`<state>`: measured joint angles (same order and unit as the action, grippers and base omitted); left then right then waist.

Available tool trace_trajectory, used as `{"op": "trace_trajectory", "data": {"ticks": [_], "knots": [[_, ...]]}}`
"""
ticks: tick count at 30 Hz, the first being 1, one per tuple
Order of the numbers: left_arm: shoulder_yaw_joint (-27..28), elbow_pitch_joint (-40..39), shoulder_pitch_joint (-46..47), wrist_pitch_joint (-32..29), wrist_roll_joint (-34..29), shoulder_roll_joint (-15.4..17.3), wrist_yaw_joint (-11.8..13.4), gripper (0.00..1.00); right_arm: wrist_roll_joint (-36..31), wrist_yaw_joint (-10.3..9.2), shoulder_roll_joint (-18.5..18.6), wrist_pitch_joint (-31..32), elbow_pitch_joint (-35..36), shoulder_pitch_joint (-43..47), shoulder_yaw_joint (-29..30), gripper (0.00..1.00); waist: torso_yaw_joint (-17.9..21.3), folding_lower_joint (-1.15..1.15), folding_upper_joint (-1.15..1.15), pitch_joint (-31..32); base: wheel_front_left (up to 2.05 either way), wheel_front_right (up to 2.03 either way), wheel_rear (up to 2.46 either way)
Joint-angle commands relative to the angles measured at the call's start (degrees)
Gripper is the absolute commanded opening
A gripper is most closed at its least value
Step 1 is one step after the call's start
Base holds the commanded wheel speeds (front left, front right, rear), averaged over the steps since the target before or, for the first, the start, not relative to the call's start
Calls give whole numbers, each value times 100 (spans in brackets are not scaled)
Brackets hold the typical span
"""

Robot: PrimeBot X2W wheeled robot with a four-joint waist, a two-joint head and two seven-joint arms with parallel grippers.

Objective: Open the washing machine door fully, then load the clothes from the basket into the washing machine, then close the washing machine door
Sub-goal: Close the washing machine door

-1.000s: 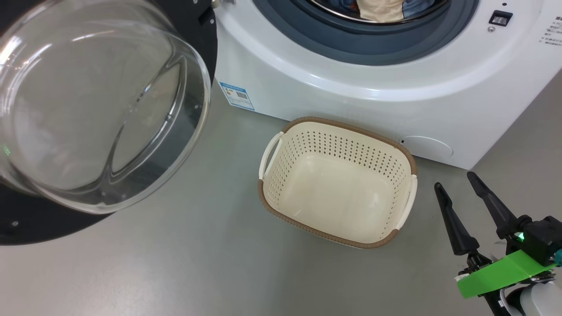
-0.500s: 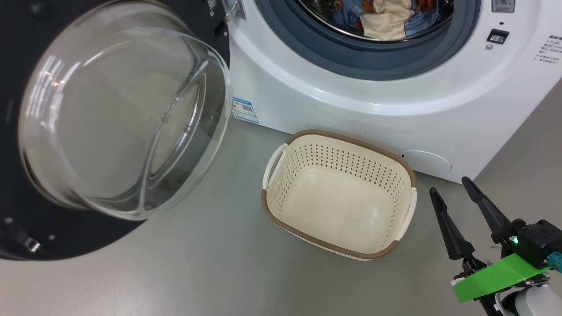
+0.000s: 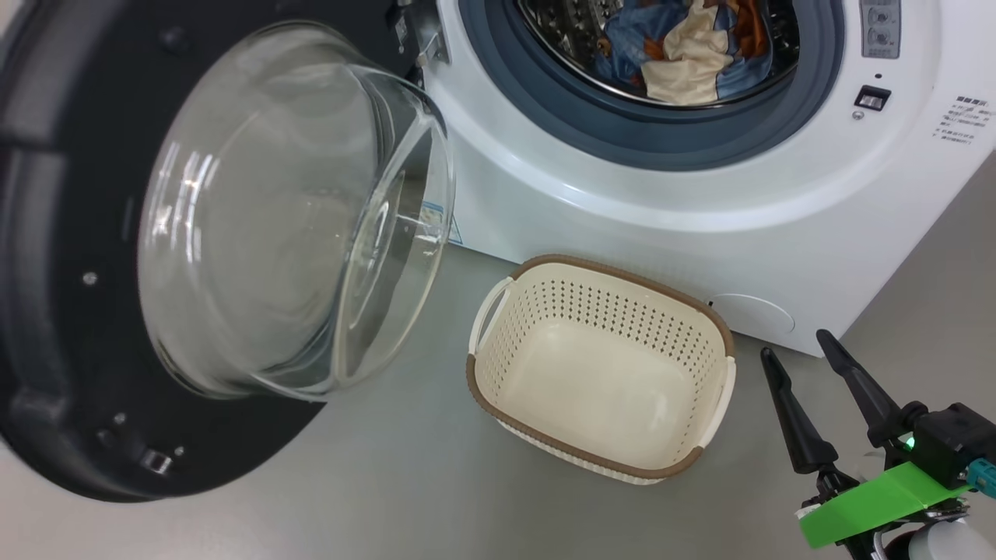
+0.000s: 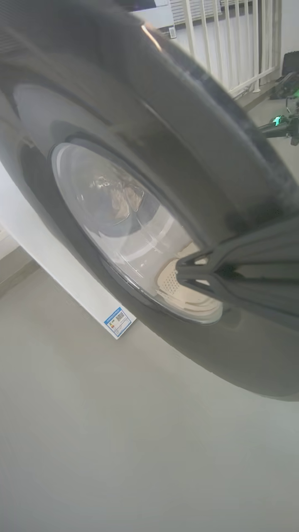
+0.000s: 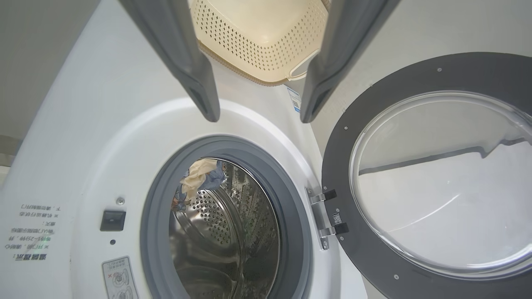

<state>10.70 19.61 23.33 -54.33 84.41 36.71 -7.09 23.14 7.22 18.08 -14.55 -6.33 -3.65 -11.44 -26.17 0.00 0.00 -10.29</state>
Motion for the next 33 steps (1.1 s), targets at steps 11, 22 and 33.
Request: {"op": "trace_trajectory", "data": {"ticks": [11, 22, 33], "knots": [[-174, -1406, -155, -641, 423, 124, -39, 0, -54, 26, -80, -45, 69, 131, 41, 100, 154, 0, 0, 267, 0, 0, 0], [-835, -2487, -96, -908, 385, -186, -39, 0, -90, 26, -200, -45, 52, 207, 212, 100, 636, 0, 0, 437, 0, 0, 0], [-1359, -2674, 251, -777, 153, -532, -40, 0, -120, 26, -317, -45, 62, 270, 460, 100, 1601, 0, 0, 492, 0, 0, 0]]}}
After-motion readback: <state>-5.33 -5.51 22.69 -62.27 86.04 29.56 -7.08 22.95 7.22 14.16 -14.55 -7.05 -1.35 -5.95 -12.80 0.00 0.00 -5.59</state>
